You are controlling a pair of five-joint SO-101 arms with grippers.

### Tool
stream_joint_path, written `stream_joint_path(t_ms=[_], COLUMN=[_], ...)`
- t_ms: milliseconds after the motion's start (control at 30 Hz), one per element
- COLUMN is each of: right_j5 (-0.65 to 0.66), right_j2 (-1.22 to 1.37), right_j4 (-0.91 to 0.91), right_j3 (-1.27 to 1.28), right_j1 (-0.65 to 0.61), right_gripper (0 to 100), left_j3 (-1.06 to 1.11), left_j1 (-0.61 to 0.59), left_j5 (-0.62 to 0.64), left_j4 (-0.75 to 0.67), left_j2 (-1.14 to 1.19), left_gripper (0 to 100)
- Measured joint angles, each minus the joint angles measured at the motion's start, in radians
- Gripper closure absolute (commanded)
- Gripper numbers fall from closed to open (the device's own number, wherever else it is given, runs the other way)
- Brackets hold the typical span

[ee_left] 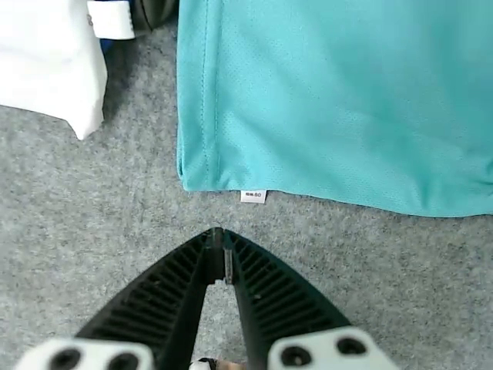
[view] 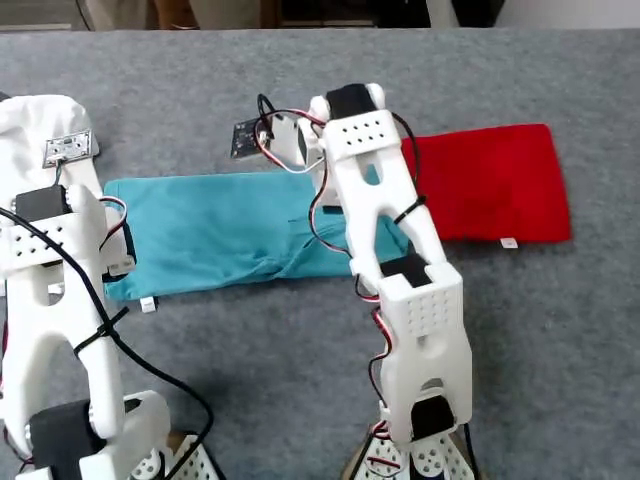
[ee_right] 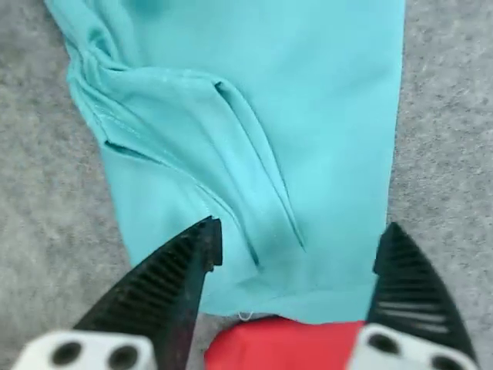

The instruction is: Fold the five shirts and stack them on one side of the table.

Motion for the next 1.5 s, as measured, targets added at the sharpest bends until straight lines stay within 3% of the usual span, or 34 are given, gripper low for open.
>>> stream_joint_path(t_ms=[100,133,200,433,667,1067,1200,1500], right_j5=[-0.011,-0.032,-0.083,-0.138,-0.241,-0.385,-0.428,-0.483], right_j2=[0.000,-0.005,-0.040,-0.273,-0.333,-0.198,-0.091,-0.138], right_j4=[0.015,0.015,0.015,-0.006,-0.275,-0.646,-0.592,-0.218], right_j3=[-0.014,-0.011,0.025,0.353,0.694,0.675,0.545,0.143], right_j1=[0.000,0.000,0.000,-0.021,-0.091,-0.107,-0.107,-0.041], right_gripper=[97.0,99.8,96.4,99.7,99.6,99.6,99.6,99.6], left_j3=[0.000,0.000,0.000,0.000,0.000,0.000,0.000,0.000], left_j1=[0.000,0.000,0.000,0.000,0.000,0.000,0.000,0.000], left_j5=[0.000,0.000,0.000,0.000,0.000,0.000,0.000,0.000], left_j4=[0.000,0.000,0.000,0.000,0.000,0.000,0.000,0.012], left_j2=[0.000,0.000,0.000,0.000,0.000,0.000,0.000,0.000], left_gripper=[98,98,98,98,98,98,98,98])
